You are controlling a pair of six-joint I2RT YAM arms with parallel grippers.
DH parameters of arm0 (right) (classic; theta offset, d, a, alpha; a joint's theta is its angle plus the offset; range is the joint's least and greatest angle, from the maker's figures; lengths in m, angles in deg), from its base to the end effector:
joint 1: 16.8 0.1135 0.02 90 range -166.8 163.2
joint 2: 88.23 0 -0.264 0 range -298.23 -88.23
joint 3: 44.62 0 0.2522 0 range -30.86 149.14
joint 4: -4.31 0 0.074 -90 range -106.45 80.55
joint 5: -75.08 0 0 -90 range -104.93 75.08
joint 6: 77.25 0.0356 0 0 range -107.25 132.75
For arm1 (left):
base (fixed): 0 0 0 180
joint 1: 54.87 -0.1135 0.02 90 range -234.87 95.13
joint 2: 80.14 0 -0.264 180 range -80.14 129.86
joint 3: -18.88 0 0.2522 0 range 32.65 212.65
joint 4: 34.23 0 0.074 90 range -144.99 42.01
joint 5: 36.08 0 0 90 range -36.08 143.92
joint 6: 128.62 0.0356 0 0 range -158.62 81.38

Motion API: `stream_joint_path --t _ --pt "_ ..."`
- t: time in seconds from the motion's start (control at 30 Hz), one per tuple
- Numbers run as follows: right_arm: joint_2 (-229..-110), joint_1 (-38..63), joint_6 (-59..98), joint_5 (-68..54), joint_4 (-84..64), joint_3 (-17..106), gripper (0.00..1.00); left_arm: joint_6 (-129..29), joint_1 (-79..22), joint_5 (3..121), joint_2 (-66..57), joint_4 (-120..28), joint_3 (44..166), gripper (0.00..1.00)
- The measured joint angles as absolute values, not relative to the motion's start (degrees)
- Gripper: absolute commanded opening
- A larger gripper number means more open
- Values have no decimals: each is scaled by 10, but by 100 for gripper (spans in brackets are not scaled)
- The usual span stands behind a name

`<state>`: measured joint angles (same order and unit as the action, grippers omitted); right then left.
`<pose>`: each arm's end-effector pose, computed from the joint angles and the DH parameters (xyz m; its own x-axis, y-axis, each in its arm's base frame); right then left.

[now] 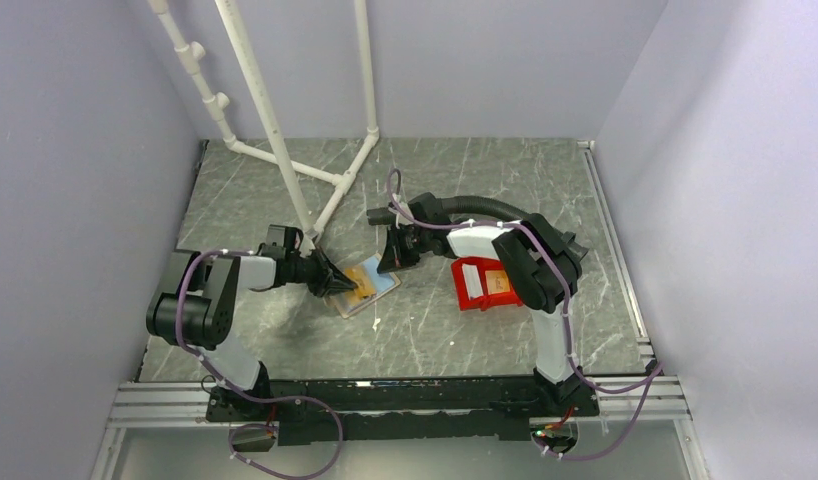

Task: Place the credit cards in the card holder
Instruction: Insert the credit card into the card holder.

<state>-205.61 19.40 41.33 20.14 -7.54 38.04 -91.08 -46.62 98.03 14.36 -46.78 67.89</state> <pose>0.3265 0.2643 0.1294 -0.8983 -0.1722 -0.4041 -0.4240 0.5804 0.6952 0.2639 -0.0633 0.1124 -0.8824 -0.4473 0.1457 -0.3808 0.4973 -0.7795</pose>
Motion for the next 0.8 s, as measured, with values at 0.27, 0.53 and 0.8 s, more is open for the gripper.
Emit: stream_joint_path --t 0.27,0.53,0.8 --pt "-2057 194 420 211 -64 371 0 -959 -454 985 160 -403 665 0" --pt "-2048 194 408 200 -78 371 23 -970 -434 973 167 -392 671 0" --pt "-2033 164 396 190 -91 362 26 -979 -421 952 171 -392 681 0"
